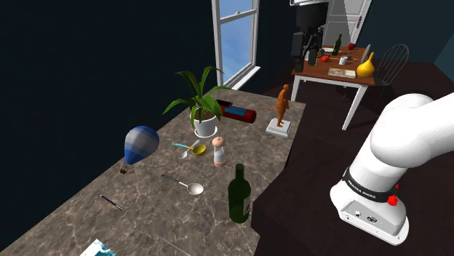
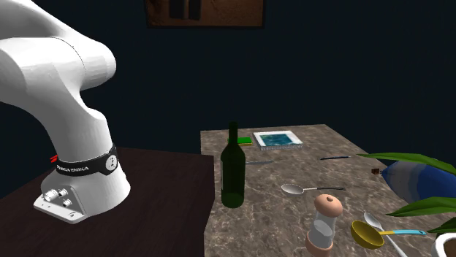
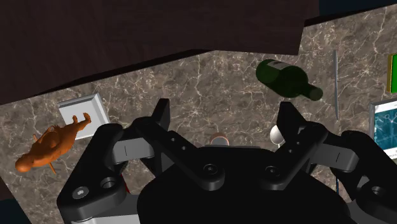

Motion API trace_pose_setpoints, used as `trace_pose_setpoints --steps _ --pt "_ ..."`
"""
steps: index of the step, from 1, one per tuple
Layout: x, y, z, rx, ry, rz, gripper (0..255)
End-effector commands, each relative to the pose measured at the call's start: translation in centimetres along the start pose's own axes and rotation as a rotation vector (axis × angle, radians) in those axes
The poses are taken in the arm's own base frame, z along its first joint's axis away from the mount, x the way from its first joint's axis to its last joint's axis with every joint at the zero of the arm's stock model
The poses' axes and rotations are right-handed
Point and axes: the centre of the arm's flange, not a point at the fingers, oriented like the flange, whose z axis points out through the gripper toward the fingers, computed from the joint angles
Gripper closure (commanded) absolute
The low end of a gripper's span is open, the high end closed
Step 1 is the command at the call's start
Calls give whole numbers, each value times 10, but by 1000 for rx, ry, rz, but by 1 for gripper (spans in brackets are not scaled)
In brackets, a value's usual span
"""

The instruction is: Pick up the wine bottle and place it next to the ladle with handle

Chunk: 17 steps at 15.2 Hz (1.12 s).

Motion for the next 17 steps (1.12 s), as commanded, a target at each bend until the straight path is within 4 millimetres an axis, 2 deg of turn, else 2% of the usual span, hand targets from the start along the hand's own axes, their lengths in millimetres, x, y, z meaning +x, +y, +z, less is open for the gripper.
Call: trace_pose_setpoints --steps 1,17 --pt "0 0 0 0 0 0 0" --pt "28 -131 161 -5 112 34 0"
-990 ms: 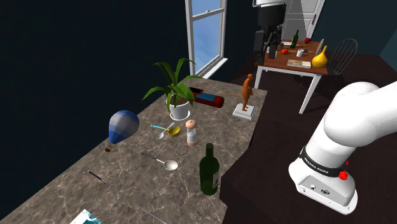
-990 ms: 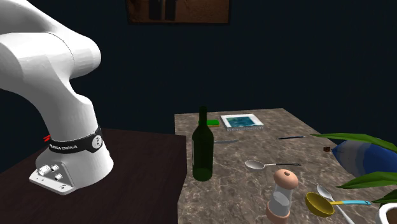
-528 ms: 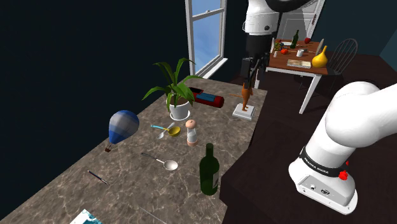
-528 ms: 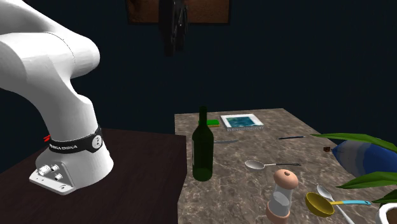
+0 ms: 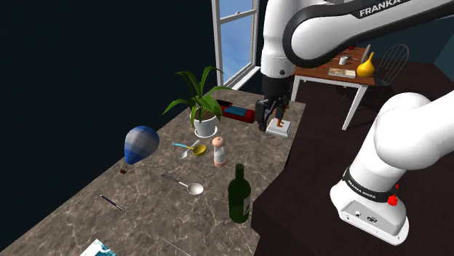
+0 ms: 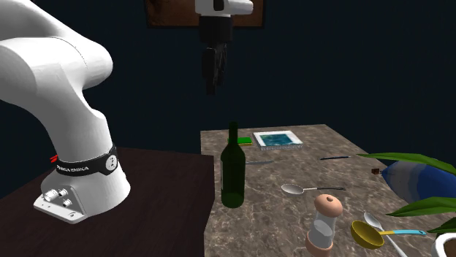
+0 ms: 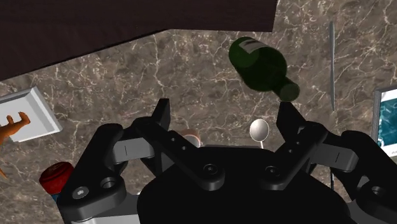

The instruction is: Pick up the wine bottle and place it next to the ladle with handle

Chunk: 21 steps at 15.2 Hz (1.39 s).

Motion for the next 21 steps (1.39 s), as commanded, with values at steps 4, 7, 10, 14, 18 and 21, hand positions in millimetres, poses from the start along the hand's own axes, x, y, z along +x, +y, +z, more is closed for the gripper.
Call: trace_pose_setpoints --steps 4,7,10,14,18,21 --pt "5 -42 50 0 38 12 0" --pt "10 -66 81 -1 59 18 0" --pt "16 -91 111 -2 80 25 0" --pt "21 -105 139 -3 93 29 0" --pt "22 -105 160 -3 93 29 0" --pt "23 -105 168 -3 93 29 0"
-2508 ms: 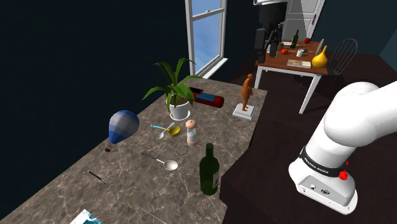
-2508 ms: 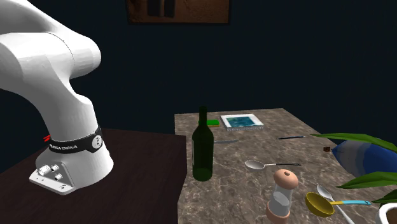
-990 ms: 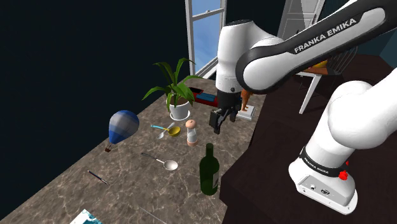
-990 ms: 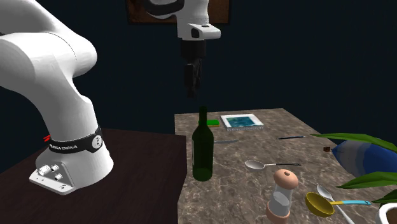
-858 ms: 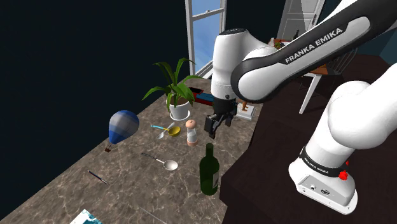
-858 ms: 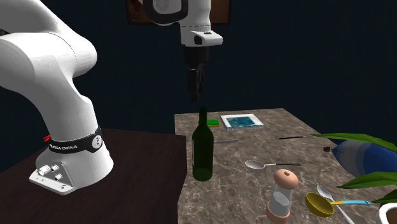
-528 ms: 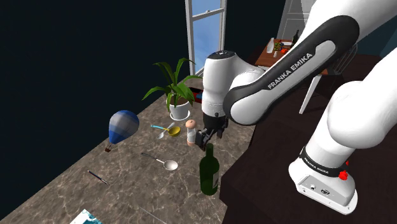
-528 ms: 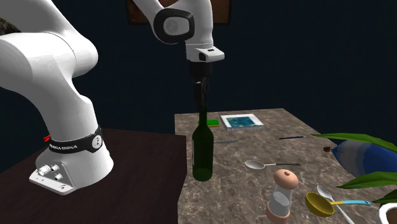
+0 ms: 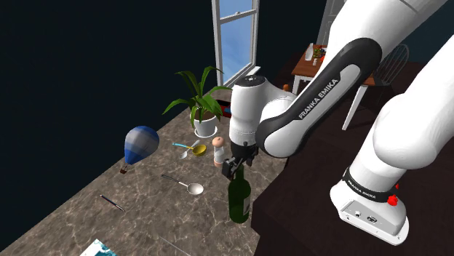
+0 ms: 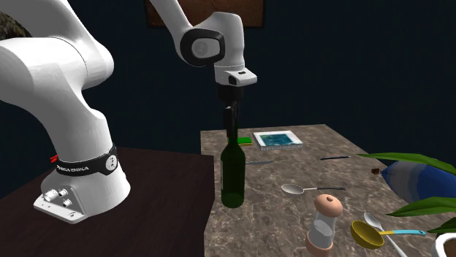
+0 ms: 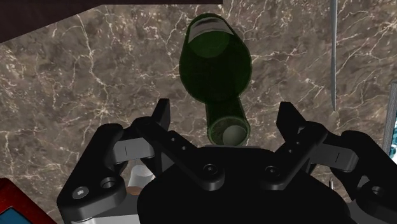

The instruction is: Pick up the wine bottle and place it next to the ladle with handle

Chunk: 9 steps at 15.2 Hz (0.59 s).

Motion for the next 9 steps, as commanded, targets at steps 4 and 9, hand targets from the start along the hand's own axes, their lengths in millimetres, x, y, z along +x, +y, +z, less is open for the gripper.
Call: trace_pose_setpoints --steps 4,9 --pt "1 0 2 1 1 0 0" --pt "1 0 2 1 1 0 255"
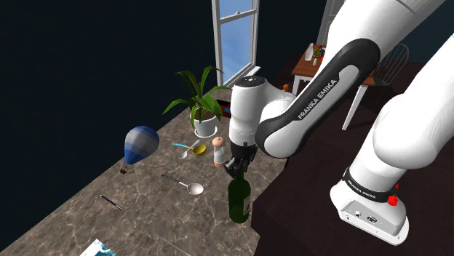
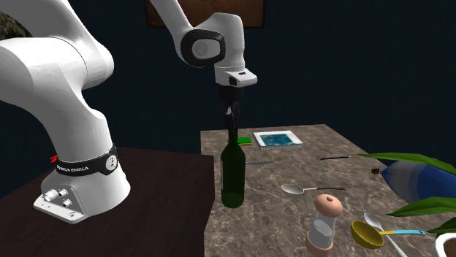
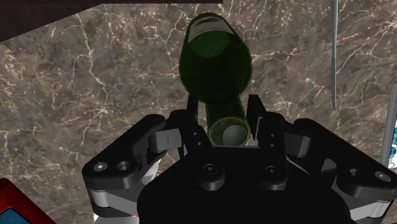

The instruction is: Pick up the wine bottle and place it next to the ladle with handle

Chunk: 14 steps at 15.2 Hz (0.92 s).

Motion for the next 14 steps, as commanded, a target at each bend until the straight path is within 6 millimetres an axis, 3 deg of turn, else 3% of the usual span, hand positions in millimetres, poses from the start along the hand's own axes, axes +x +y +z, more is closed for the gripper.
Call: trace_pose_setpoints --steps 1,7,14 --pt "0 0 0 0 -1 0 255" --pt "0 0 0 0 -1 0 255" --pt "2 -1 -37 0 -1 0 255"
